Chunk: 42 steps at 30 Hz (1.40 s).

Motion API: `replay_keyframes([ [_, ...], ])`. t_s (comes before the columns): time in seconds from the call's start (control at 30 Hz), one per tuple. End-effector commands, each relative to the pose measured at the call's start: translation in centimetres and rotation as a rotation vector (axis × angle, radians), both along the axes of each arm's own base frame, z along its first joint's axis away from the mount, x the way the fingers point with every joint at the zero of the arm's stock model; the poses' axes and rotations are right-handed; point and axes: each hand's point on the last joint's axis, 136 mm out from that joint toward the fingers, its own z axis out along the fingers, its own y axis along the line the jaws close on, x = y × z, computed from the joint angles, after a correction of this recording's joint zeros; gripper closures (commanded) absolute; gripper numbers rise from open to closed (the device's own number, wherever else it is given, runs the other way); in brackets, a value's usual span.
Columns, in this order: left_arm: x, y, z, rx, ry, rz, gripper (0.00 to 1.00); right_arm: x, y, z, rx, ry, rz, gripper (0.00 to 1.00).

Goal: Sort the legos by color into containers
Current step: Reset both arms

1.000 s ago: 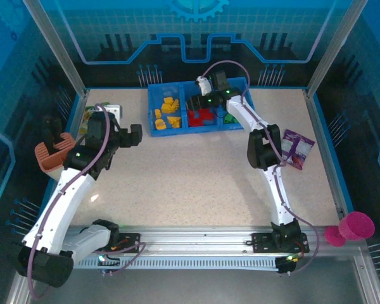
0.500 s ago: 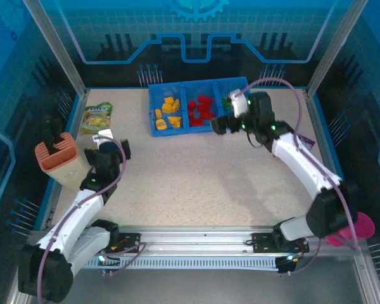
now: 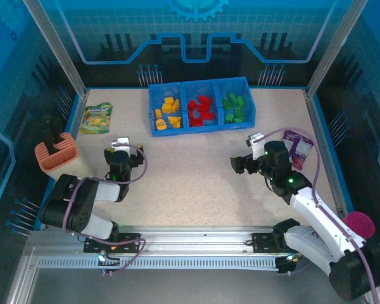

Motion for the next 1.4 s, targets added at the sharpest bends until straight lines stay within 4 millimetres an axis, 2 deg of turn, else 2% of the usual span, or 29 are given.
replay_keyframes([
  [0.0, 1.5, -1.3, 2.6, -0.009, -0.107, -0.078, 0.01, -0.3, -1.3, -0.7, -0.009, 0.000, -0.069, 0.00],
  [0.13, 1.7, -1.5, 1.8, -0.044, -0.086, -0.117, 0.01, 0.0, -2.4, -1.2, -0.034, -0.035, -0.126, 0.00],
  [0.17, 2.0, -1.5, 1.1, -0.045, -0.078, -0.129, 0.01, 0.2, -3.0, -1.6, -0.056, -0.047, -0.153, 0.00],
  [0.2, 2.5, -1.4, 1.5, -0.024, -0.099, -0.123, 0.01, 0.4, -3.7, -2.1, -0.075, -0.056, -0.188, 0.00],
  [0.27, 2.7, -1.5, 0.7, -0.075, -0.028, -0.139, 0.01, 0.9, -5.0, -2.7, -0.099, -0.108, -0.255, 0.00],
  [0.33, 3.1, -0.6, 0.6, -0.109, -0.014, -0.119, 0.01, 1.6, -5.7, -2.3, -0.126, -0.170, -0.273, 0.00],
  [0.47, 3.2, -0.6, 0.6, -0.118, -0.014, -0.126, 0.01, 3.4, -8.0, -0.9, -0.100, -0.344, -0.333, 0.00],
  [0.6, 3.1, -0.5, 0.6, -0.119, -0.015, -0.125, 0.01, 5.2, -10.3, -1.8, -0.037, -0.349, -0.384, 0.00],
  [0.8, 3.2, -0.7, 0.6, -0.120, -0.013, -0.134, 0.01, 7.6, -8.8, -4.9, -0.001, -0.315, -0.305, 0.00],
  [0.9, 3.2, -0.7, 0.6, -0.120, -0.013, -0.135, 0.01, 8.5, -8.4, -4.8, -0.022, -0.355, -0.289, 0.00],
  [1.1, 3.2, -0.7, 0.6, -0.121, -0.012, -0.136, 0.01, 9.6, -7.8, -7.1, -0.033, -0.318, -0.257, 0.00],
  [1.17, 3.2, -0.7, 0.6, -0.122, -0.013, -0.135, 0.01, 9.9, -7.8, -7.4, -0.037, -0.333, -0.263, 0.00],
  [1.37, 3.2, -0.7, 0.6, -0.122, -0.012, -0.136, 0.01, 11.0, -8.0, -8.2, -0.040, -0.238, -0.269, 0.00],
])
